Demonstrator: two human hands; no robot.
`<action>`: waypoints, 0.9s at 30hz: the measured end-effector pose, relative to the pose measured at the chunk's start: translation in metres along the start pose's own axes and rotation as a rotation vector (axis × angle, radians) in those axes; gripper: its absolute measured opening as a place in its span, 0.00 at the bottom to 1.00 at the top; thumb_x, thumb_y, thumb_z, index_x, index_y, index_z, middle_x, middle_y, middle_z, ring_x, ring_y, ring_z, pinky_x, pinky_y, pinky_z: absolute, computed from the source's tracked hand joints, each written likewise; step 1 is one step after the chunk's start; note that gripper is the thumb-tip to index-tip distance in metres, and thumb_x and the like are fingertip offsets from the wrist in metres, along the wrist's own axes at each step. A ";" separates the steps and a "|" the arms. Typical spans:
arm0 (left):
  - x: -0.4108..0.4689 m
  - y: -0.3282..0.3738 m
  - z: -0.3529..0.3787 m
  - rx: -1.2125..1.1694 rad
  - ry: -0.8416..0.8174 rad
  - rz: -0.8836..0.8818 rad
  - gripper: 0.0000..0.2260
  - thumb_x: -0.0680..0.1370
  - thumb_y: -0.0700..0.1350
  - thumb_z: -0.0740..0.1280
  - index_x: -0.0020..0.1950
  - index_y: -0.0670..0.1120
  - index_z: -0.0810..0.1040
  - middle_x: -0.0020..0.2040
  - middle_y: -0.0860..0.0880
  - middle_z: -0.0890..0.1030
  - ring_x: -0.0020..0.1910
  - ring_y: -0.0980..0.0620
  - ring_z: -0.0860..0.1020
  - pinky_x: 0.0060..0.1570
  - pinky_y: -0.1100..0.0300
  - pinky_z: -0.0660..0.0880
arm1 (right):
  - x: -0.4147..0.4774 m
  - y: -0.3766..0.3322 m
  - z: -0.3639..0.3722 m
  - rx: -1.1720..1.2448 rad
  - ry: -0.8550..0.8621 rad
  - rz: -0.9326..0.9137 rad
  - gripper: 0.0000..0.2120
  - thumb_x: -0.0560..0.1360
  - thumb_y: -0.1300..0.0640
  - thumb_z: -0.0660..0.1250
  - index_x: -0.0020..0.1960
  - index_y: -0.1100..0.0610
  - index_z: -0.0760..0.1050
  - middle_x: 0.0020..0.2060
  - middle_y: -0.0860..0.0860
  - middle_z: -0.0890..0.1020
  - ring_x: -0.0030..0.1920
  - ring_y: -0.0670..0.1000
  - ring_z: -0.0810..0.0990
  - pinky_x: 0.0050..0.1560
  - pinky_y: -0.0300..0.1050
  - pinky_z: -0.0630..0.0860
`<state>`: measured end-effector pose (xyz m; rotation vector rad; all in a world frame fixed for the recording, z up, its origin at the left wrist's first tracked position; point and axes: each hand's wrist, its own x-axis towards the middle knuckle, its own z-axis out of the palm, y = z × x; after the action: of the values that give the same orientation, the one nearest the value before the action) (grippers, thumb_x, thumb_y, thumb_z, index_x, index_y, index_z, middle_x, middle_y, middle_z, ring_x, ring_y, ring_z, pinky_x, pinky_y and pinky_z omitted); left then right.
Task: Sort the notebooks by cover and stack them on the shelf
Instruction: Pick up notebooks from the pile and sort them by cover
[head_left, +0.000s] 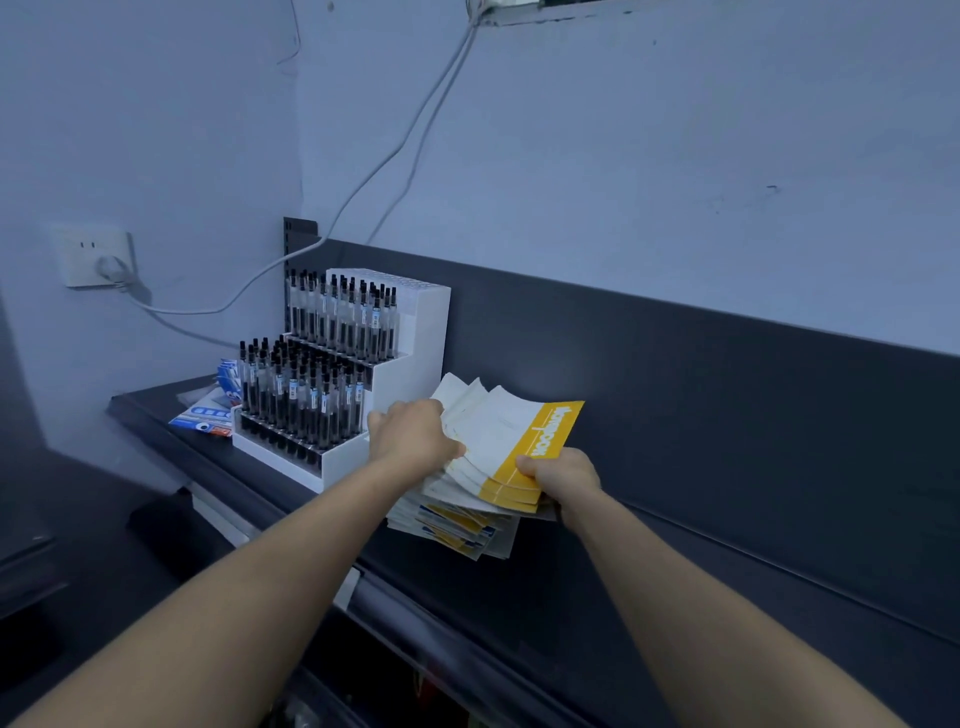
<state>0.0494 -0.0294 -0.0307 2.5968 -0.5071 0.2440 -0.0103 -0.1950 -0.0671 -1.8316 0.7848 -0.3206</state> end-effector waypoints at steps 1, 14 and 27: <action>0.000 0.001 0.000 -0.001 0.011 0.009 0.13 0.73 0.53 0.70 0.53 0.47 0.78 0.50 0.49 0.82 0.55 0.46 0.76 0.52 0.53 0.63 | 0.005 0.003 0.000 -0.049 0.032 -0.022 0.23 0.63 0.44 0.72 0.53 0.56 0.78 0.54 0.54 0.80 0.52 0.57 0.80 0.53 0.56 0.80; 0.012 0.008 0.001 -0.276 -0.060 -0.018 0.13 0.74 0.47 0.70 0.55 0.43 0.75 0.50 0.46 0.80 0.48 0.46 0.79 0.46 0.53 0.76 | 0.010 -0.012 -0.009 0.124 0.019 -0.008 0.10 0.72 0.57 0.72 0.51 0.57 0.75 0.51 0.53 0.81 0.53 0.56 0.78 0.58 0.54 0.77; 0.008 0.020 -0.006 -0.701 -0.163 -0.182 0.06 0.77 0.31 0.61 0.43 0.41 0.70 0.43 0.44 0.75 0.39 0.44 0.78 0.38 0.47 0.81 | 0.012 -0.011 -0.010 0.178 -0.074 0.085 0.12 0.71 0.57 0.74 0.47 0.56 0.72 0.54 0.56 0.80 0.55 0.59 0.79 0.56 0.59 0.78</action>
<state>0.0482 -0.0457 -0.0152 1.9613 -0.3276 -0.1837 -0.0029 -0.2080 -0.0549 -1.6299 0.7561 -0.2575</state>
